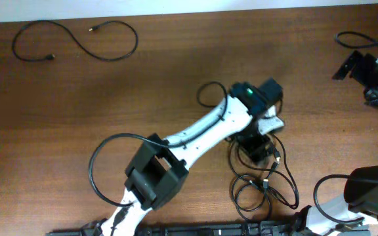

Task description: Untangle cables

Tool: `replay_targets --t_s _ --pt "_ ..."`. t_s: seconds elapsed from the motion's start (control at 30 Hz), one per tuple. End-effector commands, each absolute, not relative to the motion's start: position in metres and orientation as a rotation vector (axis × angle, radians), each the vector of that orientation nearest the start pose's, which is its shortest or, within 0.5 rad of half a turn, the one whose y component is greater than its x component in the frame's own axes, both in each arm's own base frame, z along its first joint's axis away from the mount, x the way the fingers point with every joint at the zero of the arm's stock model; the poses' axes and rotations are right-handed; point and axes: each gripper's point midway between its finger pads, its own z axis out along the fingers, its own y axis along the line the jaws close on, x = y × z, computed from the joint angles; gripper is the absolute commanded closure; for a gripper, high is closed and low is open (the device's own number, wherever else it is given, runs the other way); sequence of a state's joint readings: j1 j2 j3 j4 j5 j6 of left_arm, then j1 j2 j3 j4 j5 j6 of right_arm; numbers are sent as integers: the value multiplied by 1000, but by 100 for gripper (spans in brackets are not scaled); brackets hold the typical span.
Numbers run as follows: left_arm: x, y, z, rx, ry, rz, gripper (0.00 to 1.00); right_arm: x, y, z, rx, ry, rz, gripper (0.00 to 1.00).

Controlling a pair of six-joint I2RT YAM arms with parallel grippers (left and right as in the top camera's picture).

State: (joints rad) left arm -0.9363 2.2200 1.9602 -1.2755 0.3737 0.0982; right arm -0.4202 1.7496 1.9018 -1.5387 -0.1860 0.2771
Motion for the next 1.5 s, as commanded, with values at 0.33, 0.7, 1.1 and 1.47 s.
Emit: replay_targets --t_s 0.33,0.7,1.1,1.47 --pt "151 -456 114 2193 1967 -991 22 330 -111 235 958 2754 257 1" --pt "145 -456 85 2191 1956 -1040 66 330 -111 235 958 2754 257 1" --pt "264 -357 324 1480 1893 -1113 100 330 -111 235 958 2754 257 1" --pt "282 -293 381 655 2346 -1479 100 330 -111 235 958 2754 257 1"
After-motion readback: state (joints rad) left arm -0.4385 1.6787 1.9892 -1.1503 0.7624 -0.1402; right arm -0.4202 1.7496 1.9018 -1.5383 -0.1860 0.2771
